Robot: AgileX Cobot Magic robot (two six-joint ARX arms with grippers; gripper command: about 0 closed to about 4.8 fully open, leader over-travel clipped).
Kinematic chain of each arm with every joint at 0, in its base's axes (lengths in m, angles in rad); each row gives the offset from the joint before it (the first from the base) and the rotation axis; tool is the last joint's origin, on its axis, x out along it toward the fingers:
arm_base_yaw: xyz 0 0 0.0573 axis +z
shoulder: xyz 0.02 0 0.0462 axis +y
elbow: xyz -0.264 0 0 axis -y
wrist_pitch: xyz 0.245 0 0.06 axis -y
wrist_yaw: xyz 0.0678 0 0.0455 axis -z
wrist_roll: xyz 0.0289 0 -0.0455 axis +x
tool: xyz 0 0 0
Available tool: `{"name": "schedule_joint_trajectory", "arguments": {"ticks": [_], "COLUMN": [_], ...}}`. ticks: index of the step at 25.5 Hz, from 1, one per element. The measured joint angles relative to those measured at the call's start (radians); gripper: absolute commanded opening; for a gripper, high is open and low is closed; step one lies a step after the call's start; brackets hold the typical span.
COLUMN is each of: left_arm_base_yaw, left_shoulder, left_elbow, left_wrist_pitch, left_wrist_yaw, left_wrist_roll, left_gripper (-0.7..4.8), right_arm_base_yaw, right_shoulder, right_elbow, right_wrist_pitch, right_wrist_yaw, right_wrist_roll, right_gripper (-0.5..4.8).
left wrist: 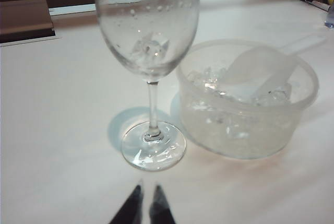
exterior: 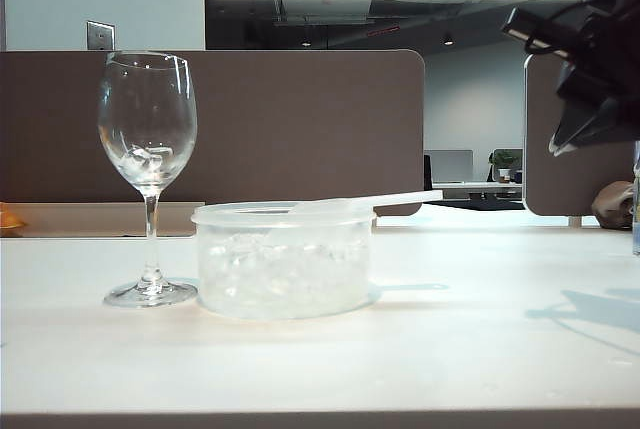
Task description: Pick up an ice shovel filled with ice cubes and pour the ice from the shovel into the glass.
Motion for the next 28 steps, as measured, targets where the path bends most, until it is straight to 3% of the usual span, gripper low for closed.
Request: {"name": "schedule_joint_trajectory", "arguments": {"ticks": [8, 13, 15, 17, 28], "left_arm_base_yaw": [0.000, 0.000, 0.000, 0.000, 0.000], "left_shoulder": [0.000, 0.000, 0.000, 0.000, 0.000], "left_elbow": [0.000, 0.000, 0.000, 0.000, 0.000], "left_wrist_pitch": [0.000, 0.000, 0.000, 0.000, 0.000], "left_wrist_yaw": [0.000, 0.000, 0.000, 0.000, 0.000], "left_wrist_roll": [0.000, 0.000, 0.000, 0.000, 0.000], "left_gripper": [0.29, 0.29, 0.29, 0.29, 0.29], "right_arm_base_yaw": [-0.006, -0.066, -0.119, -0.145, -0.365], "right_shoulder": [-0.144, -0.216, -0.251, -0.261, -0.415], "right_elbow": [-0.135, -0.239, -0.290, -0.306, -0.387], "right_wrist_pitch": [0.124, 0.146, 0.141, 0.113, 0.063], "right_wrist_yaw": [-0.003, -0.096, -0.172, -0.182, -0.211], "right_wrist_roll": [-0.192, -0.361, -0.536, -0.610, -0.635], "right_gripper": [-0.06, -0.05, -0.05, -0.05, -0.05]}}
